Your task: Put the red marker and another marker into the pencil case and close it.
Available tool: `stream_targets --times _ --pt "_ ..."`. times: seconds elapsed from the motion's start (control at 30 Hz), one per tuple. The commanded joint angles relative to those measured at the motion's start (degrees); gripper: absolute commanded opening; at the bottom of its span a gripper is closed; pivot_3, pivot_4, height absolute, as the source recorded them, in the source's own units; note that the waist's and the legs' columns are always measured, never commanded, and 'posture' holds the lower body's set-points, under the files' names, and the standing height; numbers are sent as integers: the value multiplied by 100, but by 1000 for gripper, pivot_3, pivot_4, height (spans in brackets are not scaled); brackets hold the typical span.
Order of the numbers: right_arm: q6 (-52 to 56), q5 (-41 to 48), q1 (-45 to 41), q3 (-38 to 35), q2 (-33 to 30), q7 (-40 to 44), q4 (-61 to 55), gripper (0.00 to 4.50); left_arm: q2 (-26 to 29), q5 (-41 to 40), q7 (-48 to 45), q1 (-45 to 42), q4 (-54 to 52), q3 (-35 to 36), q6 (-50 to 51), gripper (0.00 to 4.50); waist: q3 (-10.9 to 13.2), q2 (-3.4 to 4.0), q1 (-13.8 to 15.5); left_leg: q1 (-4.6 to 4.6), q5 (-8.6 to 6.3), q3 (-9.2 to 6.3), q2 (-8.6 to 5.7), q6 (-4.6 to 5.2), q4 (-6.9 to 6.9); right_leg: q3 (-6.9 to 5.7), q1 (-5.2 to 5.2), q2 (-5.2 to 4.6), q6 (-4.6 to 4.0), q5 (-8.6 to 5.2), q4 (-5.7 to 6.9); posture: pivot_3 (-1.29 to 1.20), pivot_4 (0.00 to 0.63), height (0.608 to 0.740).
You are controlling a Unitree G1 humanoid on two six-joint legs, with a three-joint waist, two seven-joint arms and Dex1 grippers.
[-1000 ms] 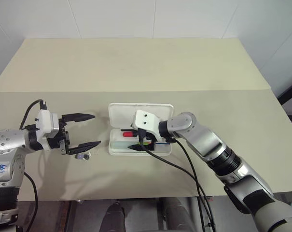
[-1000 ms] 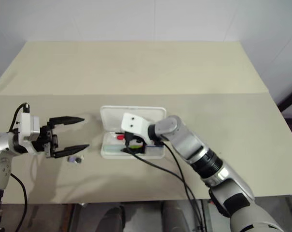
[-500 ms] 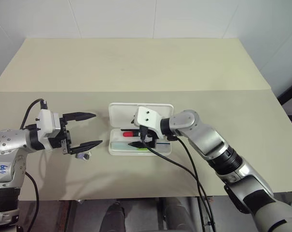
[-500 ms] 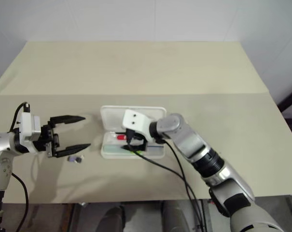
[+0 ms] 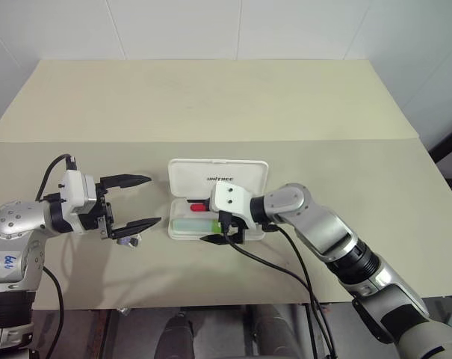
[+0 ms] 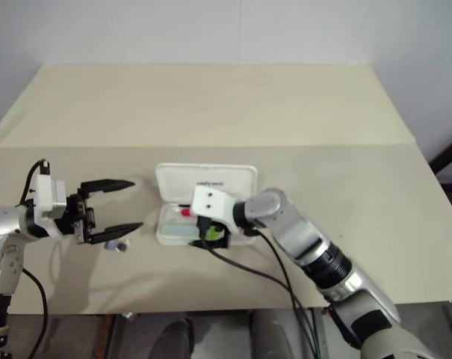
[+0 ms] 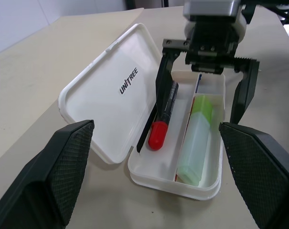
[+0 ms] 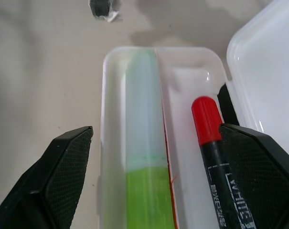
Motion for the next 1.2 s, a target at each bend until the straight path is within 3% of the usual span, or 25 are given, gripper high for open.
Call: stream_targets --times 0.03,0.2,0.47,0.63,0.7,1.2 --pt "92 340 31 -377 -149 162 -557 4450 -21 -9 48 -3 -156 73 -54 4500 -1 -1 4 0 0 0 0 0 0 0 1 0 0 0 -1 0 150 740" --pt "301 851 379 -738 -498 341 -1179 4450 -47 325 450 241 -142 242 -281 4500 -1 -2 14 0 0 0 0 1 -1 0 1 0 0 0 -2 0 150 740" --pt "341 1211 965 -1217 -1145 349 -1510 4450 -159 505 1827 1083 -1164 588 533 4500 -1 -5 15 2 0 3 0 1 8 5 5 1 1 2 -2 0 150 740" --pt "180 1133 769 -941 -846 298 -1174 4450 -135 492 2081 1314 -1422 633 845 4500 0 -6 -4 33 -1 14 1 3 13 15 38 3 -7 -2 -17 0 150 740" --pt "174 1144 708 -794 -770 389 -1133 4450 -108 488 2120 1327 -1451 648 898 4500 0 -7 -1 30 -1 14 1 2 20 16 43 2 -86 -44 -27 0 150 740" --pt "-64 753 428 12 -214 441 -315 4450 53 471 2027 1701 -1579 1060 1066 4500 -2 -9 7 30 -2 15 0 2 29 17 53 0 -80 -37 -36 0 150 740"
